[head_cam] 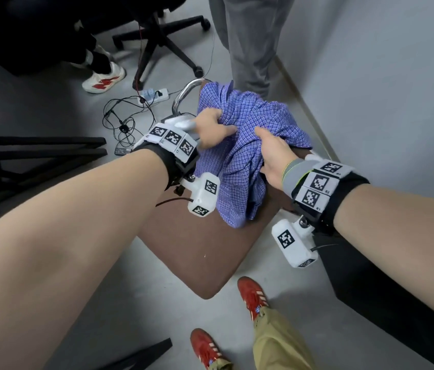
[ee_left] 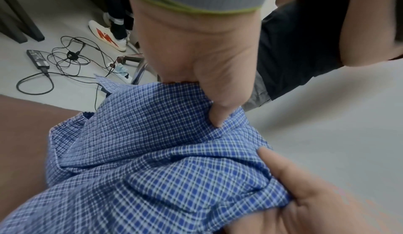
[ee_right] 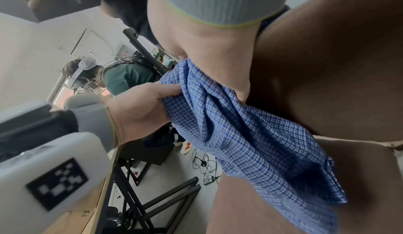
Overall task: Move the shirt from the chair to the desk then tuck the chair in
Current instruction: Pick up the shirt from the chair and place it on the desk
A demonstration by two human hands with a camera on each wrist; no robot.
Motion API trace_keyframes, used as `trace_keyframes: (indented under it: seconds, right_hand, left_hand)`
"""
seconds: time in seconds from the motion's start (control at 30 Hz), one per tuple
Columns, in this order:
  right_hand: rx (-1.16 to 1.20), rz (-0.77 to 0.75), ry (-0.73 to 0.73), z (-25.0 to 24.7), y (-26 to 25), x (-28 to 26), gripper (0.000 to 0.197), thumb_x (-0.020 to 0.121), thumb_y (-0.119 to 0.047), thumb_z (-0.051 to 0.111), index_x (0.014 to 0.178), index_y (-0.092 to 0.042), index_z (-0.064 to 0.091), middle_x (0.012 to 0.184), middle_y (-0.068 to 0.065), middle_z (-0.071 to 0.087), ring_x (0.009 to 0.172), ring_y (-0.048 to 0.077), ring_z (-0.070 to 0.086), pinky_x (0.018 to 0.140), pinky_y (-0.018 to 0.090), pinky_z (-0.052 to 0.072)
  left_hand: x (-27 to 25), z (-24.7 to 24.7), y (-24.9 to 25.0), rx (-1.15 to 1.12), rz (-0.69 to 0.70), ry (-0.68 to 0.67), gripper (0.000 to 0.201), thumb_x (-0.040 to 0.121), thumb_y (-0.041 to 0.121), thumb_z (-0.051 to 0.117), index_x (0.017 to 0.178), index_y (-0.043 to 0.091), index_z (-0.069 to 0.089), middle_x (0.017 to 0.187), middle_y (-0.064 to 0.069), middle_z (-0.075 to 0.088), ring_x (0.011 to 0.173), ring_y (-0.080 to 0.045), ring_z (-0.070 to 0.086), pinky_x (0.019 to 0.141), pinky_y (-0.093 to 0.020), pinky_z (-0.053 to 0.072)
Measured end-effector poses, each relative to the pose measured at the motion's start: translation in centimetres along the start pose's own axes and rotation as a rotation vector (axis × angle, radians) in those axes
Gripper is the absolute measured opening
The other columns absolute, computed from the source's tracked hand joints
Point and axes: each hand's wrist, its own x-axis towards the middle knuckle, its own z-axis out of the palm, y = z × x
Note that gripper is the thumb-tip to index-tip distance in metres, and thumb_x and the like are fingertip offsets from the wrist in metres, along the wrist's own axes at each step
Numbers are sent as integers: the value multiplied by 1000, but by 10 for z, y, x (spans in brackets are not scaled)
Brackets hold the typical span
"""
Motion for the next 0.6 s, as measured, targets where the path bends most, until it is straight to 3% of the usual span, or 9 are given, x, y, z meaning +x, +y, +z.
trace_keyframes:
  seconds: [0.1, 0.17, 0.23, 0.33, 0.4, 0.47, 0.53, 0.6]
  right_hand:
    - [-24, -20, -31, 4, -8, -8, 42, 94, -37, 57, 127, -13, 61, 124, 7, 74, 110, 26, 72, 106, 47, 53]
    - [-41, -29, -66, 6, -16, -15, 55, 83, -42, 62, 129, -13, 61, 122, 6, 75, 109, 26, 73, 106, 49, 52]
    - [-67, -56, -121, 11, -31, -31, 53, 86, -41, 60, 131, -13, 60, 118, 4, 76, 105, 21, 74, 101, 45, 54]
    - [-89, -95, -190, 21, -57, -62, 36, 98, -29, 56, 129, -11, 61, 108, 1, 76, 94, 13, 74, 79, 30, 56]
    - [-112, -115, -251, 25, -70, -71, 39, 98, -26, 56, 132, -8, 63, 119, 7, 76, 106, 21, 73, 96, 38, 56]
    - [-152, -149, -299, 34, -80, -89, 41, 97, -24, 58, 134, -6, 63, 129, 10, 73, 117, 26, 70, 110, 43, 50]
    - [-183, -159, -349, 38, -88, -97, 37, 99, -19, 56, 132, -4, 64, 128, 12, 73, 117, 26, 70, 111, 43, 49]
    - [-229, -171, -398, 45, -92, -109, 37, 99, -21, 57, 132, -5, 65, 128, 10, 74, 118, 23, 70, 115, 43, 46]
  left_hand:
    - [-19, -16, 2, -106, -9, -5, 14, 88, 19, 72, 98, 8, 71, 98, -2, 72, 91, -17, 67, 85, -26, 53]
    - [-36, -33, 8, -149, -22, -15, 13, 83, 20, 75, 91, 11, 72, 93, 1, 74, 90, -18, 69, 80, -20, 55]
    - [-51, -52, 14, -180, -3, -7, 32, 67, 32, 82, 88, 10, 74, 92, -1, 78, 91, -20, 73, 86, -26, 58]
    - [-84, -78, 25, -191, 65, -21, 60, 54, 34, 93, 106, 15, 71, 104, 3, 77, 98, -12, 73, 96, -36, 56]
    - [-96, -87, 32, -130, 94, 19, 87, 49, 38, 97, 123, 14, 58, 116, 6, 71, 106, -10, 68, 99, -33, 52]
    - [-118, -99, 36, -16, 77, 155, 101, 47, 43, 96, 129, 11, 45, 118, 6, 59, 107, -11, 59, 94, -30, 47]
    - [-128, -104, 37, 18, 31, 238, 97, 56, 35, 94, 132, 9, 38, 114, 5, 53, 106, -12, 54, 86, -25, 40]
    - [-144, -114, 35, 0, 62, 302, 103, 59, 27, 91, 142, 10, 32, 123, 3, 53, 117, -15, 54, 91, -20, 37]
